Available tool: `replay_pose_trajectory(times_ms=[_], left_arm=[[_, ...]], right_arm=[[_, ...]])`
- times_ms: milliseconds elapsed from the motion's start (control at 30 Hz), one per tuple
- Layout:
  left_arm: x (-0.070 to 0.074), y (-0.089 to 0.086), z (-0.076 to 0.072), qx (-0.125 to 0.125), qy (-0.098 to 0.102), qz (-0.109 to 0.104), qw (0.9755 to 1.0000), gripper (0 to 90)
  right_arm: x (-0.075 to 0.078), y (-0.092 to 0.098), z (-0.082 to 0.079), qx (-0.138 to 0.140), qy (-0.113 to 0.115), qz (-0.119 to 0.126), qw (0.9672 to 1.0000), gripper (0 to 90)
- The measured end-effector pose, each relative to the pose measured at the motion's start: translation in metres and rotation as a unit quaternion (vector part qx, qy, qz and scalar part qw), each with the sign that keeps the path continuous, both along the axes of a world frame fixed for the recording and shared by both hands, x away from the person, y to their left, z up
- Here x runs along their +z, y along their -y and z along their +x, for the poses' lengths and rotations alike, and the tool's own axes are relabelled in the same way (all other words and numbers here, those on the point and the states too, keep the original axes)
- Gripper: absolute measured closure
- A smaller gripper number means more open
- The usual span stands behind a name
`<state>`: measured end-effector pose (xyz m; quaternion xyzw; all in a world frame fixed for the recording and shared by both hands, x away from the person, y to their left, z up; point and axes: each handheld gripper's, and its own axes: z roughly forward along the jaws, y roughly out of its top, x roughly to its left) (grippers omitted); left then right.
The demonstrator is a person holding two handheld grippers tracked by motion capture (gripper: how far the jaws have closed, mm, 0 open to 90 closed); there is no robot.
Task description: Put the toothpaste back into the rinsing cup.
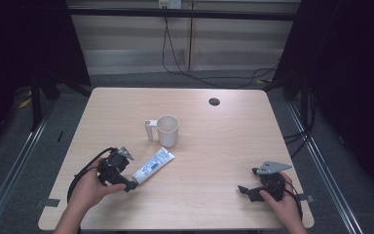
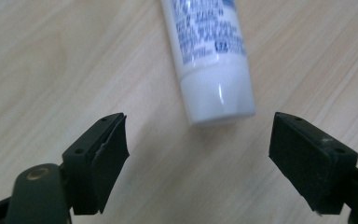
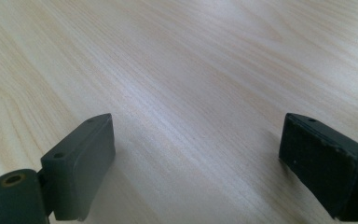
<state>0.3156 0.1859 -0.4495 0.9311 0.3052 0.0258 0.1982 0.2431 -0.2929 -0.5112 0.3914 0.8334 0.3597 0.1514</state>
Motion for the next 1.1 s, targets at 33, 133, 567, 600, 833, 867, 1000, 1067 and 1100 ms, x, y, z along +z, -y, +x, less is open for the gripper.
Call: replay_pose_trajectory(times_ms=[33,133,567,600,833,867,1000,1067,1100], left_arm=[[0.003,0.005,0.003,-0.003,0.002,0.004,1.0,19.6],[0.01,0.02,0.015,-0.011,-0.003,0.017,0.9998,20.2],[0.001,0.059,0.049,-0.01,-0.032,0.034,0.9989,22.8],[0.0,0.061,0.05,-0.007,-0.031,0.037,0.9988,22.8],[-0.007,0.074,0.059,0.002,-0.036,0.045,0.9983,26.4],[-0.009,0.076,0.06,0.006,-0.037,0.042,0.9984,26.6],[-0.014,0.084,0.06,0.009,-0.038,0.056,0.9977,27.7],[-0.016,0.086,0.061,0.01,-0.04,0.056,0.9976,27.8],[-0.017,0.087,0.061,0.008,-0.04,0.058,0.9974,27.9]], right_arm=[[0.0,0.0,0.0,0.0,0.0,0.0,1.0,9.9],[0.0,0.0,0.0,0.0,0.0,0.0,1.0,9.9],[0.0,0.0,0.0,0.0,0.0,0.0,1.0,9.9],[0.0,0.0,0.0,0.0,0.0,0.0,1.0,9.9],[0.0,0.0,0.0,0.0,0.0,0.0,1.0,9.9],[0.0,0.0,0.0,0.0,0.0,0.0,1.0,9.9],[0.0,0.0,0.0,0.0,0.0,0.0,1.0,9.9],[0.0,0.0,0.0,0.0,0.0,0.0,1.0,9.9],[0.0,0.0,0.0,0.0,0.0,0.0,1.0,9.9]])
